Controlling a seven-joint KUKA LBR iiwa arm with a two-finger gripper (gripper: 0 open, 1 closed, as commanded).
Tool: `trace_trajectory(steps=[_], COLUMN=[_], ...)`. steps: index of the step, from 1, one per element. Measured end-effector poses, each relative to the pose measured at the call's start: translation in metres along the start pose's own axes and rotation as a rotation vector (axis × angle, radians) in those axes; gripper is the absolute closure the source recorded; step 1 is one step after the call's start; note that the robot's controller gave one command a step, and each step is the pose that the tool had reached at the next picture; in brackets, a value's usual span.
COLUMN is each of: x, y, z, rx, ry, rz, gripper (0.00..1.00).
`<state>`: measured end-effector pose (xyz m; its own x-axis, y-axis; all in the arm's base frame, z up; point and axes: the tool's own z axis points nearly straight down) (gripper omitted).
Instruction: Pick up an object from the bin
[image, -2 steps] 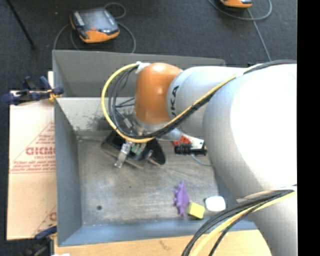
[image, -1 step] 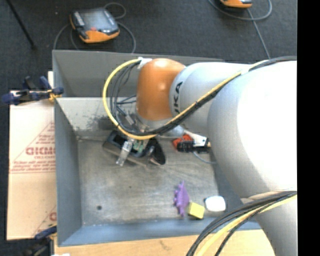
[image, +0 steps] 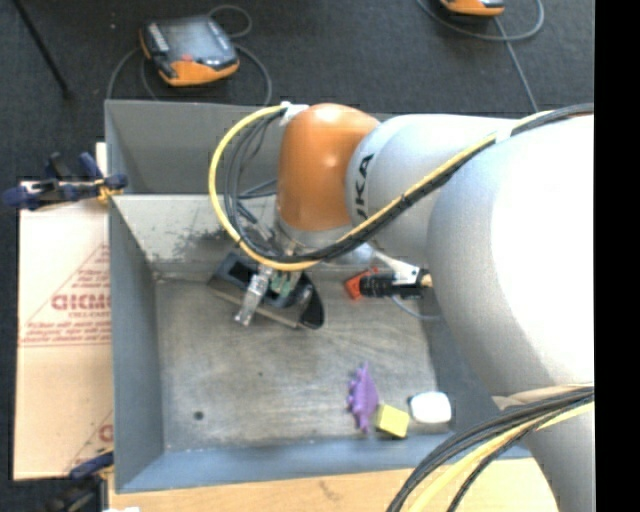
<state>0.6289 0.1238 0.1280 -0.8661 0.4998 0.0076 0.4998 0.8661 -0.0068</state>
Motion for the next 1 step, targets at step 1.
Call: trace_trajectory(steps=[1], x=[-0.0011], y=[0.0004], z=[-0.0162], rx=[-0.006], ry=[-0.007], rz=[0.000], gripper=[1.00])
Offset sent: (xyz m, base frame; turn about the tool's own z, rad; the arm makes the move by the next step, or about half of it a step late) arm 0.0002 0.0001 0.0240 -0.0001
